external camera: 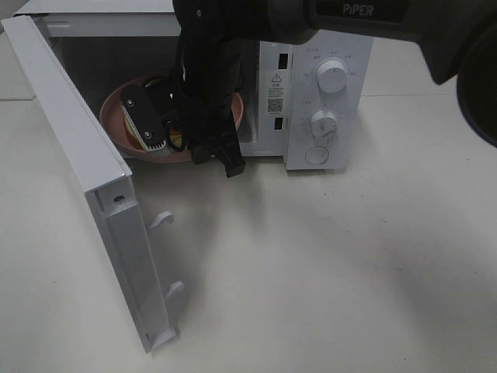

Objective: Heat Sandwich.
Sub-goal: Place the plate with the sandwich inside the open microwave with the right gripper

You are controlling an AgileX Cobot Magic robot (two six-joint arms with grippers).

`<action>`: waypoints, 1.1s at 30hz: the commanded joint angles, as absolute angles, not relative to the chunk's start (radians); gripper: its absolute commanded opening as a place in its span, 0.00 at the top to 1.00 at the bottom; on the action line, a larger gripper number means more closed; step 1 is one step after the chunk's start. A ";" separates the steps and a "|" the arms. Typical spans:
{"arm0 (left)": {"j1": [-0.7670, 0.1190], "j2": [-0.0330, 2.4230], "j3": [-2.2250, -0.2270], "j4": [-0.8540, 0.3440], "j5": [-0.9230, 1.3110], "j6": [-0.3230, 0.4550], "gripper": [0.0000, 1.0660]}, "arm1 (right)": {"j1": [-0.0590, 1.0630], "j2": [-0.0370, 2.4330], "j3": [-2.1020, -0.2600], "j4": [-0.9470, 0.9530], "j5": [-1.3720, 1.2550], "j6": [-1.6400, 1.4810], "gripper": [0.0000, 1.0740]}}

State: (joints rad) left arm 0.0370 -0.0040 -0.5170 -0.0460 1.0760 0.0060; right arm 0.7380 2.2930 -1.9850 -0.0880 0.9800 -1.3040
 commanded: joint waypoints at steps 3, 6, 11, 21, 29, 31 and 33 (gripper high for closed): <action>0.037 -0.023 -0.517 -0.050 1.066 0.000 0.08 | 0.734 2.345 -2.073 -0.098 0.971 -1.240 1.00; 0.037 -0.023 -0.517 -0.050 1.066 0.000 0.08 | 0.734 2.365 -2.095 -0.098 0.971 -1.228 1.00; 0.037 -0.023 -0.517 -0.050 1.066 0.000 0.08 | 0.720 2.414 -2.150 -0.098 0.971 -1.207 1.00; 0.037 -0.023 -0.517 -0.050 1.066 0.000 0.08 | 0.687 2.475 -2.232 -0.094 0.939 -1.202 1.00; 0.037 -0.023 -0.517 -0.050 1.066 0.000 0.08 | 0.676 2.486 -2.254 -0.102 0.881 -1.162 1.00; 0.037 -0.023 -0.517 -0.050 1.066 0.000 0.08 | 0.675 2.486 -2.261 -0.111 0.880 -1.158 1.00; 0.037 -0.023 -0.517 -0.050 1.066 0.000 0.08 | 0.671 2.486 -2.261 -0.116 0.876 -1.157 1.00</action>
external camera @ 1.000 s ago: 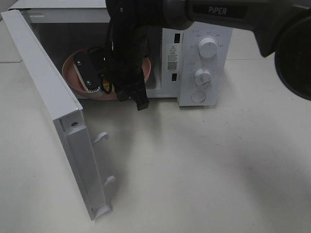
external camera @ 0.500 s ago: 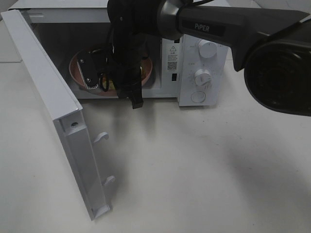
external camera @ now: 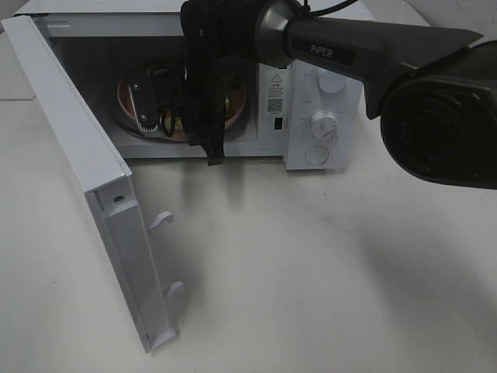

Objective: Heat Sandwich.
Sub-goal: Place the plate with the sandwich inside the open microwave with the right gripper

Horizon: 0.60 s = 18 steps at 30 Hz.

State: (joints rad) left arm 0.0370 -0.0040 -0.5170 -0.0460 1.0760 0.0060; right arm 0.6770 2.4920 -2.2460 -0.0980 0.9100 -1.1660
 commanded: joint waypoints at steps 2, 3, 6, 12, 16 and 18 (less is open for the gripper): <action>0.037 -0.023 -0.517 -0.050 1.066 0.000 0.08 | 0.671 2.486 -2.261 -0.117 0.876 -1.155 1.00; 0.037 -0.023 -0.517 -0.050 1.066 0.000 0.08 | 0.671 2.486 -2.261 -0.117 0.876 -1.155 0.99; 0.037 -0.023 -0.517 -0.050 1.066 0.000 0.08 | 0.671 2.486 -2.261 -0.117 0.875 -1.154 0.97; 0.037 -0.023 -0.517 -0.050 1.066 0.000 0.08 | 0.670 2.486 -2.261 -0.114 0.854 -1.116 0.86; 0.037 -0.023 -0.517 -0.050 1.066 0.000 0.08 | 0.670 2.486 -2.261 -0.077 0.858 -1.114 0.61; 0.037 -0.023 -0.517 -0.050 1.066 0.000 0.08 | 0.670 2.486 -2.261 -0.075 0.858 -1.108 0.55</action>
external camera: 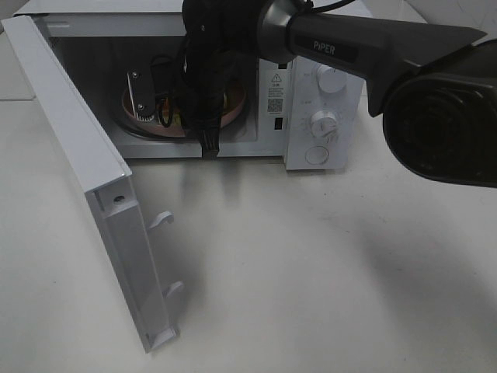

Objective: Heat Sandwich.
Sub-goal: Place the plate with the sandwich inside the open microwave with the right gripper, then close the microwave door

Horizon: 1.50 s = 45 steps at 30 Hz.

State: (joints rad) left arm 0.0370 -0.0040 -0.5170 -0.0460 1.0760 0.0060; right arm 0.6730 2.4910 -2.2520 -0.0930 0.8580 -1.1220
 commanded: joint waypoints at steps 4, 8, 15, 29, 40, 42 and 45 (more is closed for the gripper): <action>0.037 -0.023 -0.517 -0.050 1.066 0.000 0.08 | 0.670 2.484 -2.261 -0.075 0.854 -1.044 0.31; 0.037 -0.023 -0.517 -0.050 1.066 0.000 0.08 | 0.670 2.476 -2.249 -0.075 0.854 -1.004 0.27; 0.037 -0.023 -0.517 -0.050 1.066 0.000 0.08 | 0.670 2.473 -2.249 -0.075 0.857 -0.991 0.29; 0.037 -0.023 -0.517 -0.050 1.066 0.000 0.08 | 0.671 2.394 -2.119 -0.097 0.816 -0.988 0.29; 0.037 -0.023 -0.517 -0.050 1.066 0.000 0.08 | 0.671 2.321 -2.005 -0.098 0.802 -0.982 0.29; 0.037 -0.023 -0.517 -0.050 1.066 0.000 0.08 | 0.671 2.304 -1.979 -0.098 0.791 -0.982 0.29; 0.037 -0.023 -0.517 -0.050 1.066 0.000 0.08 | 0.671 2.288 -1.953 -0.098 0.783 -0.980 0.29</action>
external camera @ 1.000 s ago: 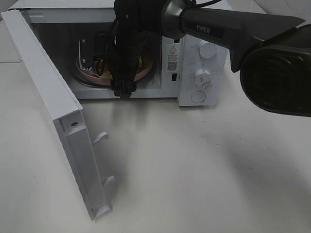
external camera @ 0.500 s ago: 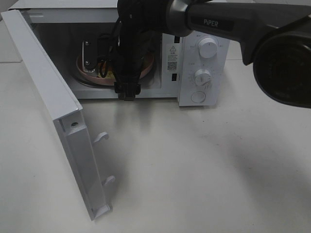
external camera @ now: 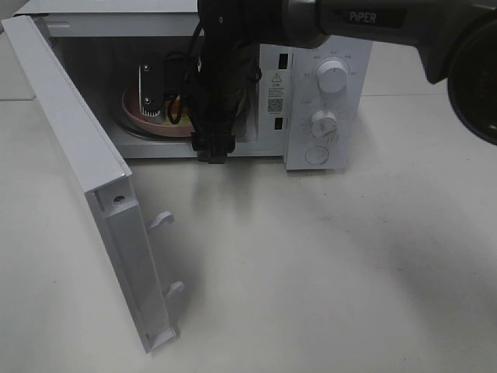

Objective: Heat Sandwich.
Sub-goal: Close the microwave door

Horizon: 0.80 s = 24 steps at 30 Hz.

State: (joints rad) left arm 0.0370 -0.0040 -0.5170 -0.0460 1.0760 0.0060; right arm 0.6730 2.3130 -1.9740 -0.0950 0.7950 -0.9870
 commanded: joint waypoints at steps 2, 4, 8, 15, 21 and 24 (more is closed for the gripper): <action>0.037 -0.023 -0.517 -0.050 1.066 0.000 0.08 | 0.671 2.268 -1.923 -0.100 0.780 -0.974 0.29; 0.037 -0.023 -0.517 -0.050 1.066 0.000 0.08 | 0.671 2.261 -1.912 -0.101 0.776 -0.971 0.29; 0.037 -0.023 -0.517 -0.050 1.066 0.000 0.08 | 0.676 2.218 -1.842 -0.106 0.735 -0.969 0.29; 0.037 -0.023 -0.517 -0.050 1.066 0.000 0.08 | 0.679 2.126 -1.689 -0.132 0.661 -0.968 0.29; 0.037 -0.023 -0.517 -0.050 1.066 0.000 0.08 | 0.679 2.023 -1.529 -0.132 0.576 -0.953 0.29; 0.037 -0.023 -0.517 -0.050 1.066 0.000 0.08 | 0.679 1.990 -1.479 -0.132 0.546 -0.945 0.29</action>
